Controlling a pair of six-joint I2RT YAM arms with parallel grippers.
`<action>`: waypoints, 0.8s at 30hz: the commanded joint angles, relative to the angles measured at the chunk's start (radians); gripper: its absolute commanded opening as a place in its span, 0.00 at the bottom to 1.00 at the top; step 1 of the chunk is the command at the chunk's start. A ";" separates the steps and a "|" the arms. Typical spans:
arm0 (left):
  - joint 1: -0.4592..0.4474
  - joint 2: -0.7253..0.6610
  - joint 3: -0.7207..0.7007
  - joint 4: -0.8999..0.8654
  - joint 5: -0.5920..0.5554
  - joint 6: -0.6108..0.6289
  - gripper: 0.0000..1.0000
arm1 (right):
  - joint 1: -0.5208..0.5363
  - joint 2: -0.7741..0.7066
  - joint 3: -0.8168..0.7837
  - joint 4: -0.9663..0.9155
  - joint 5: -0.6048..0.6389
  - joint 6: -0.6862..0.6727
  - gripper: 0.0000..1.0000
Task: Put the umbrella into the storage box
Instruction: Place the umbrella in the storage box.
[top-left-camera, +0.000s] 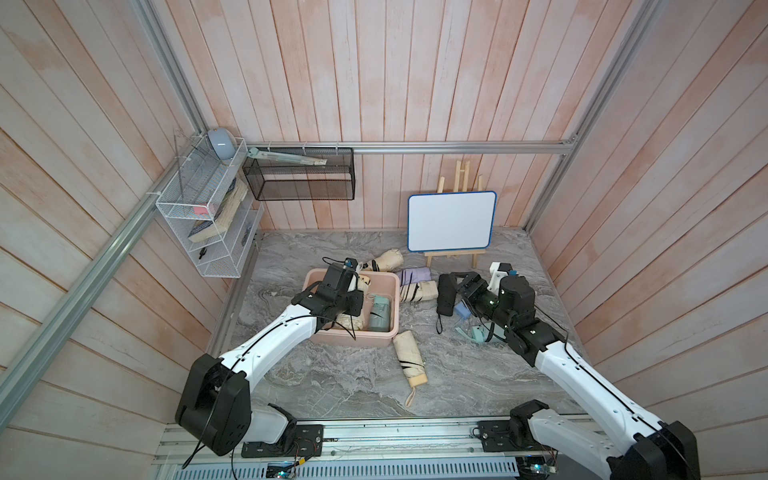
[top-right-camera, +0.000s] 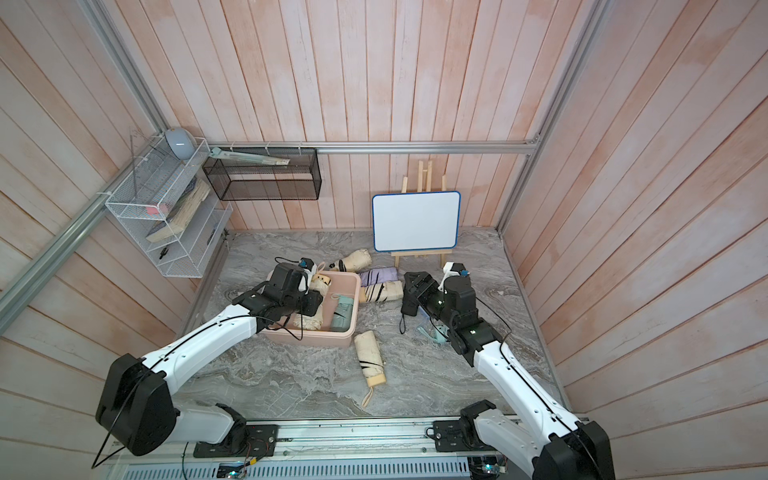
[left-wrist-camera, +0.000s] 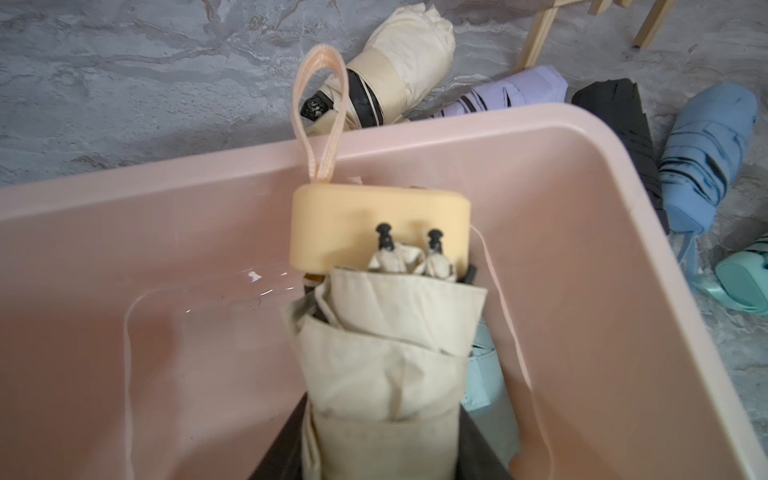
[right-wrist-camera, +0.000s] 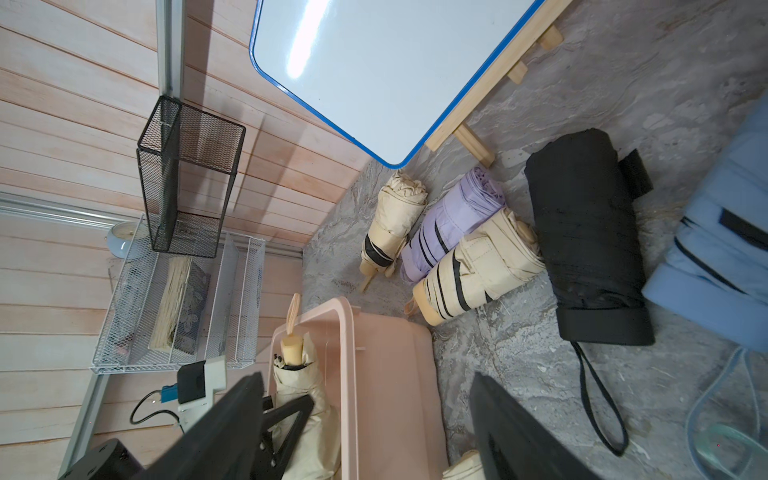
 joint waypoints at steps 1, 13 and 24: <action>-0.001 0.010 -0.036 0.095 0.034 -0.017 0.29 | -0.005 -0.015 -0.001 -0.036 0.021 -0.008 0.84; 0.001 0.128 -0.125 0.260 0.016 -0.039 0.30 | -0.006 -0.003 0.004 -0.072 0.019 -0.024 0.83; 0.005 0.255 -0.108 0.317 -0.027 -0.078 0.42 | -0.005 0.021 0.006 -0.153 -0.002 -0.046 0.82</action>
